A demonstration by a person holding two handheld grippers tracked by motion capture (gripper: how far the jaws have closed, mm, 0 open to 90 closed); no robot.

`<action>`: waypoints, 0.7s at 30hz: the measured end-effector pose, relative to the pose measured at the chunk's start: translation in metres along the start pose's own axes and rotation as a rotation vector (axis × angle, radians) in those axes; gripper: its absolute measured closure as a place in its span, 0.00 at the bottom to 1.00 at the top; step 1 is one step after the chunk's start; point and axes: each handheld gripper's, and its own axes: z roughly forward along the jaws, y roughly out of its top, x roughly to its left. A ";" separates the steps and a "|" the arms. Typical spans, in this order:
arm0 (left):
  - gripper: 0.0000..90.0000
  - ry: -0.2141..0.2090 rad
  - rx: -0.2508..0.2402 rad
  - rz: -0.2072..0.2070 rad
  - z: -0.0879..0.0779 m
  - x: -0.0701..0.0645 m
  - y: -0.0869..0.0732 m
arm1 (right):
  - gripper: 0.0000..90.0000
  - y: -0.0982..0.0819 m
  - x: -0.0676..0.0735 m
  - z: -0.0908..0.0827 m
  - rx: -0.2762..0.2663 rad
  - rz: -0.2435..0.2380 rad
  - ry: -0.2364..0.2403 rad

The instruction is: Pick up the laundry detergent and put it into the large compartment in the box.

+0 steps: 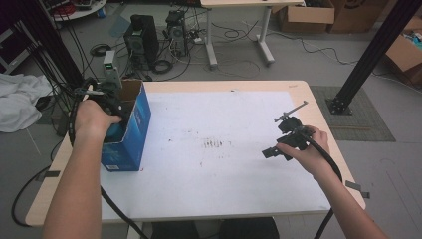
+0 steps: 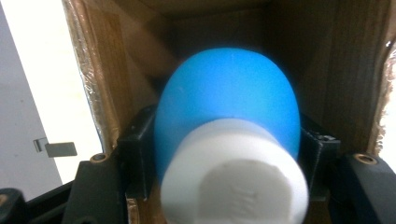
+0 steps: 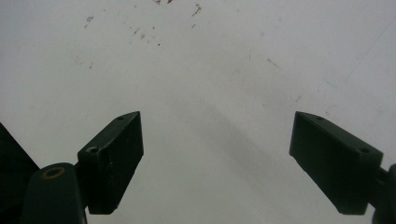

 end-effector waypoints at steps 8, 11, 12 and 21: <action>0.40 -0.003 0.000 0.002 0.000 0.000 0.000 | 0.19 0.000 0.001 0.000 0.001 0.002 0.000; 0.40 -0.003 0.000 0.007 0.000 0.000 0.000 | 0.19 0.000 0.000 0.000 0.002 0.004 0.000; 0.39 -0.005 -0.001 0.008 -0.001 -0.001 0.000 | 0.19 -0.001 0.000 0.000 0.001 0.004 0.001; 0.33 0.012 -0.012 0.027 -0.011 -0.003 0.000 | 0.19 -0.001 0.000 0.000 0.001 0.002 0.001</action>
